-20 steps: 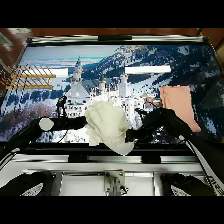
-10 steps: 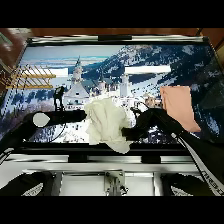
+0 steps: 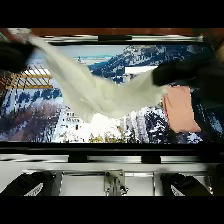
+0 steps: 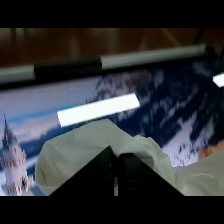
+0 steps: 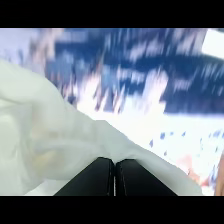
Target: Fold the shirts.
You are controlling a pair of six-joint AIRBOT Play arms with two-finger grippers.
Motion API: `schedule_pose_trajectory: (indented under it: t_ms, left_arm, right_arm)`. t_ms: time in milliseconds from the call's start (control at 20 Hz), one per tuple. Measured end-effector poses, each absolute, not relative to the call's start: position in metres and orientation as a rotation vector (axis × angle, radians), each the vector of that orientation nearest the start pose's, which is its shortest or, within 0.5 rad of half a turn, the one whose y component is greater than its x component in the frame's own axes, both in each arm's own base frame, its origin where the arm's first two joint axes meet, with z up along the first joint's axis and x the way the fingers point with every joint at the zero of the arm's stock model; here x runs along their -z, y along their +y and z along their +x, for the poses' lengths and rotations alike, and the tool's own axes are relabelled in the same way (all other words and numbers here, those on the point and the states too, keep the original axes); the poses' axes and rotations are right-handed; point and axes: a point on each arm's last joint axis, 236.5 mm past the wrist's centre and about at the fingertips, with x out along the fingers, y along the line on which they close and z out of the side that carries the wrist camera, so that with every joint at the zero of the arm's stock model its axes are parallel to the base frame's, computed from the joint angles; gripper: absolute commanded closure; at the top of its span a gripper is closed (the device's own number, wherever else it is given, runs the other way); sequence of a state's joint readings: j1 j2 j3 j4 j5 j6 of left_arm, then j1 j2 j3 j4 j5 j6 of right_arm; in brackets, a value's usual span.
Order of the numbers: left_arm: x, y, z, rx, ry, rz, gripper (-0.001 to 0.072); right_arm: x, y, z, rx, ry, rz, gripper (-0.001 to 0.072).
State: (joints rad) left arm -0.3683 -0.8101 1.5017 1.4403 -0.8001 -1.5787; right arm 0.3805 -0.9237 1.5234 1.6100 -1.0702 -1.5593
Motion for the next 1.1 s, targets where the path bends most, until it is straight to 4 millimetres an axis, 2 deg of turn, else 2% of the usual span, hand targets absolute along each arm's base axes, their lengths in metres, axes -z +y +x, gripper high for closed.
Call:
schedule_pose_trajectory:
  t_ms: [100, 150, 200, 300, 400, 650, 1000, 1100]
  left_arm:
    - [-0.481, -0.132, 0.291, 0.45, -0.04, -0.096, 0.068]
    - [-0.504, -0.125, 0.275, 0.449, -0.102, -0.102, 0.068]
    - [-0.524, -0.118, 0.258, 0.447, -0.156, -0.107, 0.068]
    - [-0.543, -0.108, 0.236, 0.44, -0.21, -0.107, 0.068]
    - [-0.544, -0.098, 0.225, 0.415, -0.206, -0.083, 0.068]
    - [-0.496, -0.061, 0.228, 0.261, 0.0, 0.012, 0.068]
    - [-0.476, -0.03, 0.203, 0.171, 0.088, -0.071, 0.0681]
    - [-0.464, -0.023, 0.199, 0.148, 0.142, -0.084, 0.068]
  right_arm:
    - [-0.405, 0.134, 0.323, -0.396, 0.238, -0.019, 0.067]
    - [-0.434, 0.128, 0.308, -0.398, 0.157, -0.004, 0.067]
    - [-0.457, 0.123, 0.294, -0.402, 0.093, 0.008, 0.067]
    - [-0.485, 0.116, 0.272, -0.408, 0.016, 0.032, 0.067]
    - [-0.488, 0.11, 0.261, -0.404, 0.021, 0.03, 0.067]
    - [-0.457, 0.078, 0.255, -0.281, 0.163, -0.006, 0.0669]
    - [-0.439, 0.051, 0.247, -0.183, 0.244, 0.015, 0.067]
    - [-0.43, 0.045, 0.244, -0.157, 0.284, 0.019, 0.067]
